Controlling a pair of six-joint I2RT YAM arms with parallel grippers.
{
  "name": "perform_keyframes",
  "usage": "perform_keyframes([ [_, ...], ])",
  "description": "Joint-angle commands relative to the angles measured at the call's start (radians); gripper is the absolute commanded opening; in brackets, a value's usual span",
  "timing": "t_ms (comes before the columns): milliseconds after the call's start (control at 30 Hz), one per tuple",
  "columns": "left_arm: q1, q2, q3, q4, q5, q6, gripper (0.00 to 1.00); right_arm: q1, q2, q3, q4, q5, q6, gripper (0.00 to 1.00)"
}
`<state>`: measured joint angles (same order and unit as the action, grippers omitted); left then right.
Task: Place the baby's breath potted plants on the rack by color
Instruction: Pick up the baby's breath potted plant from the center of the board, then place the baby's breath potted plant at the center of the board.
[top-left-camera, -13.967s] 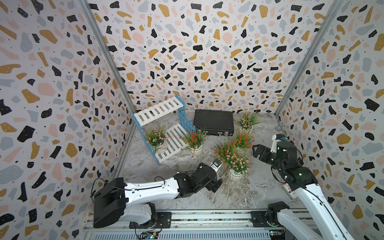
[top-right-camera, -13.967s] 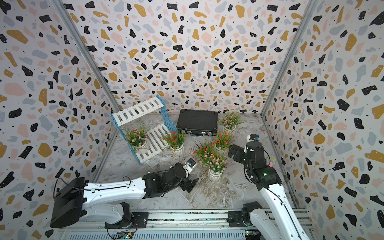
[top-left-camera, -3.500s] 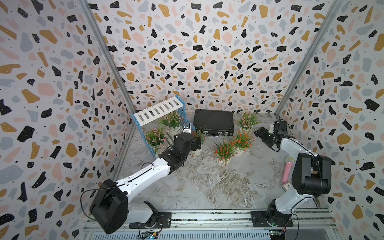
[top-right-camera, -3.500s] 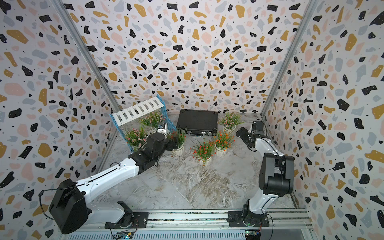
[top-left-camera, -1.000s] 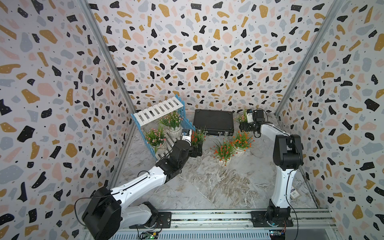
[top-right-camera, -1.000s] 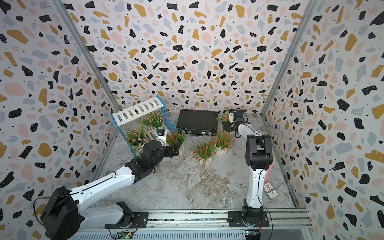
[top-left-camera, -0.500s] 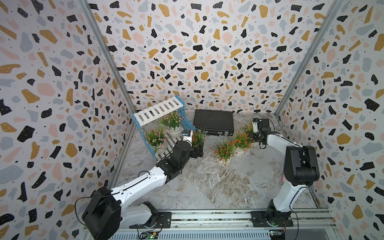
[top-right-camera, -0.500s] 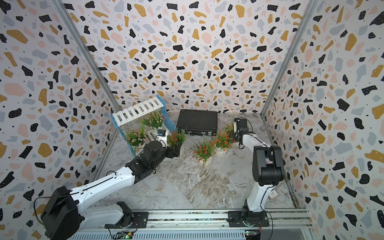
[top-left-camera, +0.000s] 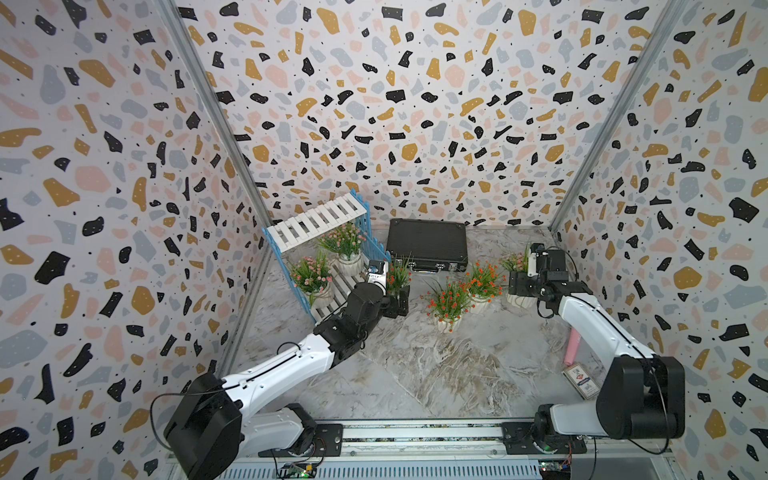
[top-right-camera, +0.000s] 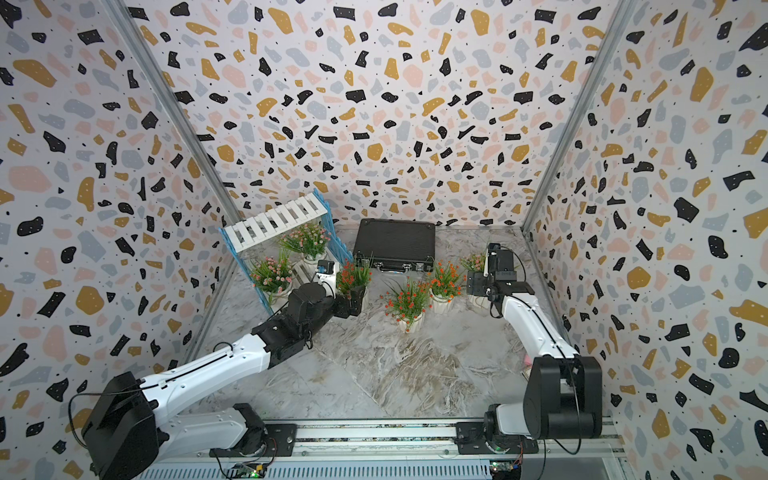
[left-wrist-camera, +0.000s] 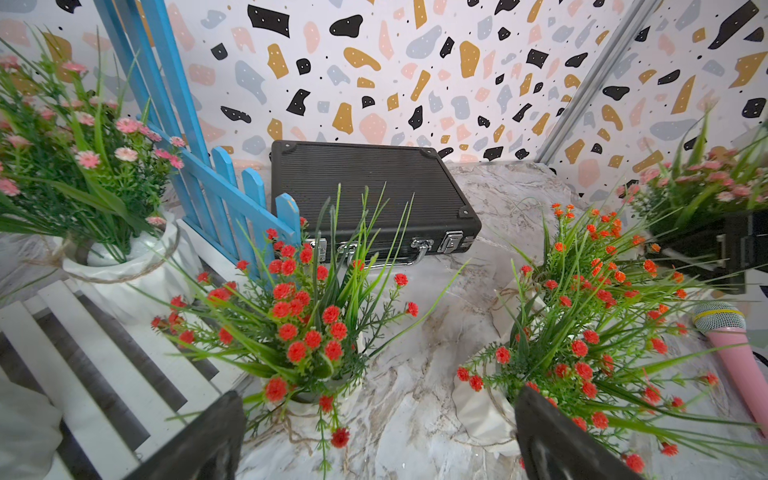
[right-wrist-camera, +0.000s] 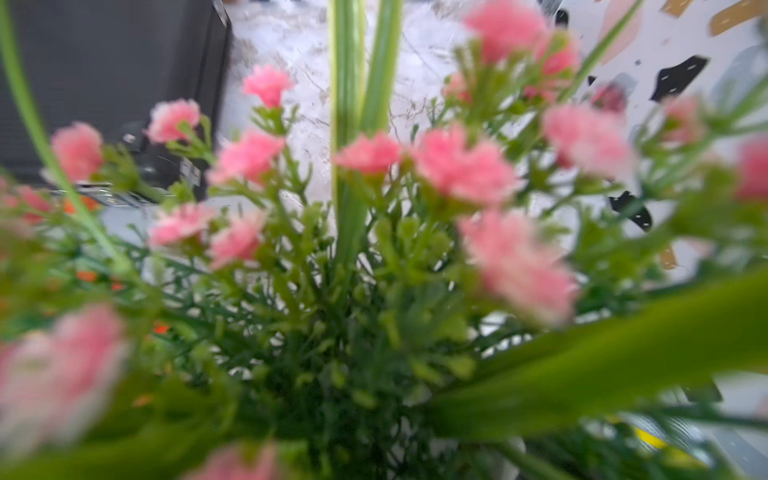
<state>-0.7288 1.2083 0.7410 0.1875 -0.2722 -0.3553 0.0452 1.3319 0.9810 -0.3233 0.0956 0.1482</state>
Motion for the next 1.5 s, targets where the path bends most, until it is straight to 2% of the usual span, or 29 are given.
perform_keyframes([
  [0, -0.006, -0.017, 0.007, 0.017, -0.003, -0.005, 0.99, 0.001, -0.106, 0.003, -0.045, -0.033, 0.034, 0.80],
  [300, -0.010, -0.046, 0.080, -0.112, 0.001, -0.039, 0.99, 0.088, -0.264, 0.037, -0.190, -0.089, 0.034, 0.78],
  [467, -0.009, -0.061, 0.116, -0.176, -0.017, -0.050, 0.99, 0.218, -0.303, 0.062, -0.245, -0.074, 0.033, 0.77],
  [667, -0.009, -0.070, 0.199, -0.313, -0.048, -0.067, 0.99, 0.444, -0.317, 0.086, -0.274, -0.019, 0.052, 0.77],
  [833, -0.004, -0.106, 0.254, -0.421, -0.088, -0.085, 0.99, 0.642, -0.264, 0.105, -0.252, 0.030, 0.078, 0.78],
  [1133, 0.064, -0.208, 0.337, -0.605, -0.169, -0.085, 0.99, 0.899, -0.106, 0.113, -0.100, 0.055, 0.119, 0.77],
  [1333, 0.113, -0.282, 0.318, -0.663, -0.177, -0.088, 0.99, 1.028, 0.030, 0.124, 0.031, 0.050, 0.120, 0.78],
  [1467, 0.127, -0.327, 0.310, -0.699, -0.192, -0.094, 0.99, 1.051, 0.121, 0.118, 0.139, 0.029, 0.129, 0.78],
])
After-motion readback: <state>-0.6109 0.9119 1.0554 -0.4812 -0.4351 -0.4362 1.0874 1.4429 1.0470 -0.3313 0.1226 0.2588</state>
